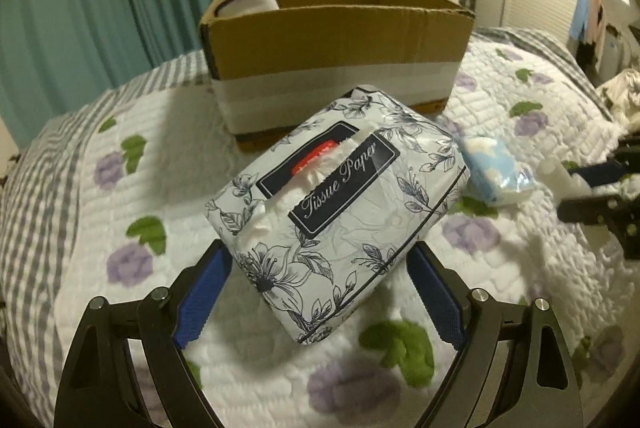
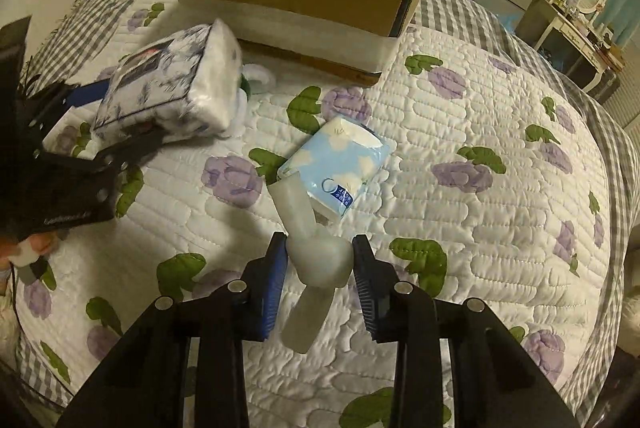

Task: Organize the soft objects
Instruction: 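Grasp the white plastic bottle with the right gripper while the left grasps the floral tissue pack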

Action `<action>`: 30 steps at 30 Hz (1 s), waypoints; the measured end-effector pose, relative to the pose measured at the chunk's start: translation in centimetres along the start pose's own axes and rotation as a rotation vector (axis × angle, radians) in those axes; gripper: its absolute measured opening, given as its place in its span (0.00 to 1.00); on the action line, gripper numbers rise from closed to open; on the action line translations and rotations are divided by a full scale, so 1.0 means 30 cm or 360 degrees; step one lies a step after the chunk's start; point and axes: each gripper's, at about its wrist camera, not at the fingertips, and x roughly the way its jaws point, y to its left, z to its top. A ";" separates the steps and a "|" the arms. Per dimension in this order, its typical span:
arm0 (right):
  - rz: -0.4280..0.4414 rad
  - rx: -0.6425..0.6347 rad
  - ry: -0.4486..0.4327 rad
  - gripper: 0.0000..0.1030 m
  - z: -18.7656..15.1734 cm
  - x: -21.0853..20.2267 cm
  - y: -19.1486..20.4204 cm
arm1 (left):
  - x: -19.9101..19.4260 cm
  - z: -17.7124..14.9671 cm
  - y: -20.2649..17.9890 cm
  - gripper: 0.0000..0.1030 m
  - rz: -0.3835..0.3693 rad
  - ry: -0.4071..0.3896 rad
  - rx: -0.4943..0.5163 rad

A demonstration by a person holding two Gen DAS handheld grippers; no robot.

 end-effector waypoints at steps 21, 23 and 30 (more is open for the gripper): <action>-0.0018 0.0036 -0.0169 0.32 0.008 -0.115 0.018 | -0.120 0.017 -0.006 0.32 -0.0060 -0.0123 -0.0062; -0.0004 0.0061 -0.0213 0.32 0.004 -0.148 0.026 | -0.170 0.014 -0.001 0.31 -0.0127 -0.0148 -0.0085; 0.0035 0.0136 -0.0333 0.32 -0.019 -0.246 0.051 | -0.332 0.026 -0.020 0.26 -0.0147 -0.0227 -0.0062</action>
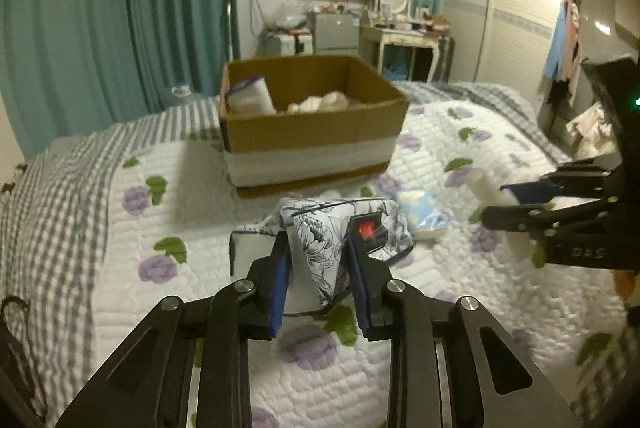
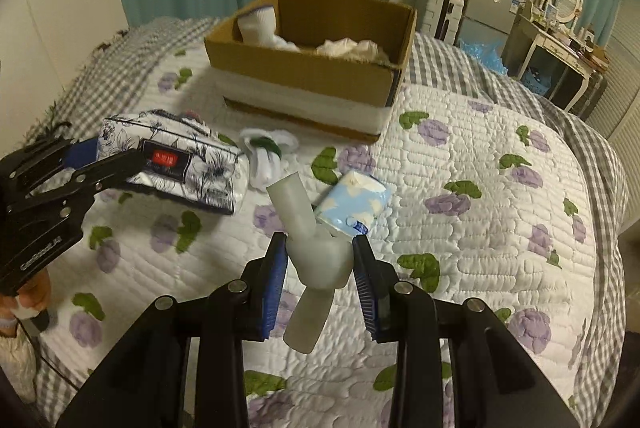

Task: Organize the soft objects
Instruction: 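Drop the bottle and floral tissue pack into the box, opening both grippers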

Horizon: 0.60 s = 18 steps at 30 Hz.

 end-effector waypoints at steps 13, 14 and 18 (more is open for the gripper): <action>0.0008 -0.0037 -0.0202 0.32 0.164 -0.126 0.003 | -0.104 0.209 -0.057 0.23 0.0134 -0.0089 0.0171; 0.0002 -0.0040 -0.0227 0.32 0.194 -0.135 0.000 | -0.105 0.235 -0.056 0.23 0.0140 -0.0101 0.0176; -0.0027 -0.0040 -0.0341 0.32 0.340 -0.168 -0.031 | -0.096 0.370 -0.051 0.23 0.0193 -0.0184 0.0202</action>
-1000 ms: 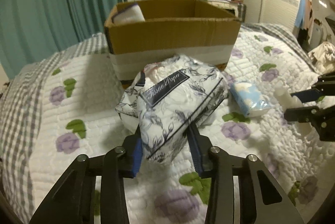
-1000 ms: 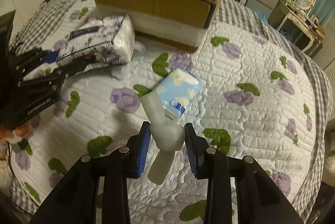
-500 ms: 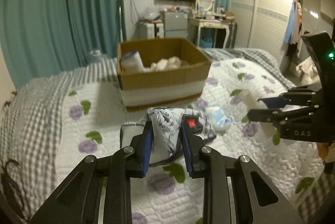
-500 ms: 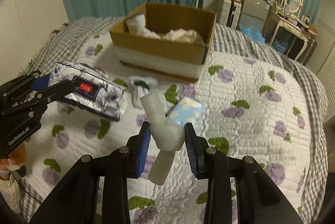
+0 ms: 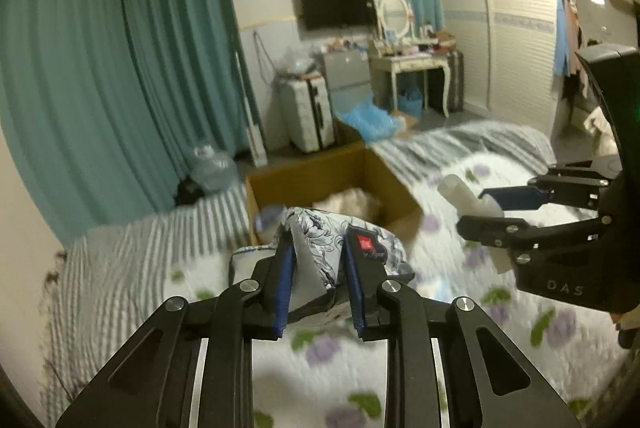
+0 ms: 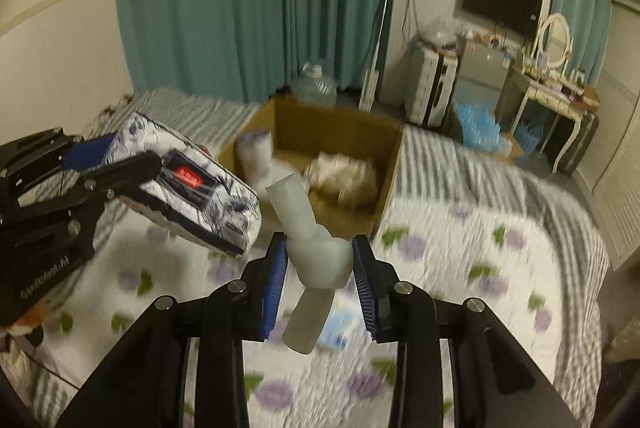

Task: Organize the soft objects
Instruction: 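Drop the bottle and floral tissue pack into the box, opening both grippers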

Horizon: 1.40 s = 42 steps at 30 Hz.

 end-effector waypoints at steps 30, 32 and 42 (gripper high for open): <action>0.0006 0.0306 0.0013 0.78 0.249 0.468 -0.255 | 0.514 0.143 0.182 0.84 0.0259 -0.0067 -0.0104; -0.0008 0.0312 -0.0040 0.82 0.265 0.383 -0.250 | 0.462 0.148 0.190 0.84 0.0262 -0.0074 -0.0125; -0.0124 0.0211 -0.0311 0.92 0.259 -0.164 -0.146 | -0.011 0.200 0.184 0.93 0.0268 -0.0270 -0.0194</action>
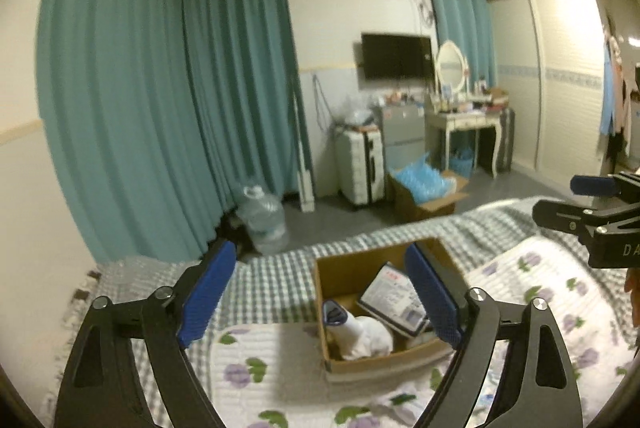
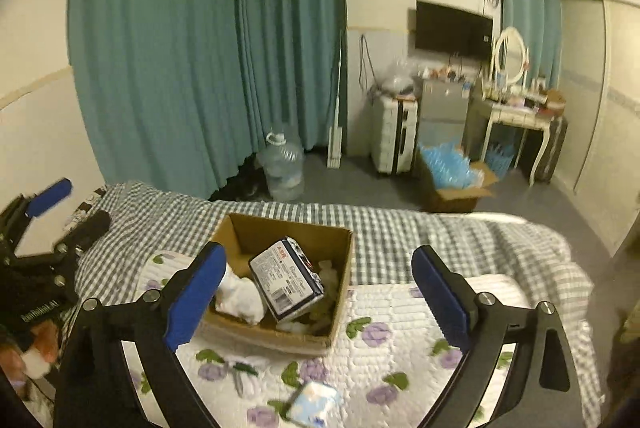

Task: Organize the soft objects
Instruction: 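Drop the bottle and floral tissue pack into the box, opening both grippers, then grasp the blue tissue pack with the right gripper while the left grasps the fuzzy white-green item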

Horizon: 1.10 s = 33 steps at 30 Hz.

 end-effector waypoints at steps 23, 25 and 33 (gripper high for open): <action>0.0067 -0.0212 0.0504 0.99 -0.562 0.106 0.027 | -0.108 -0.407 -0.097 0.94 -0.0029 0.0339 -0.0144; 0.0081 -0.0246 0.0582 0.99 -0.608 0.182 0.022 | -0.070 -0.474 -0.116 0.94 -0.0033 0.0418 -0.0178; 0.0158 -0.0480 0.0800 0.99 -0.726 0.403 0.063 | 0.127 -0.648 -0.173 0.94 -0.0062 0.0691 -0.0270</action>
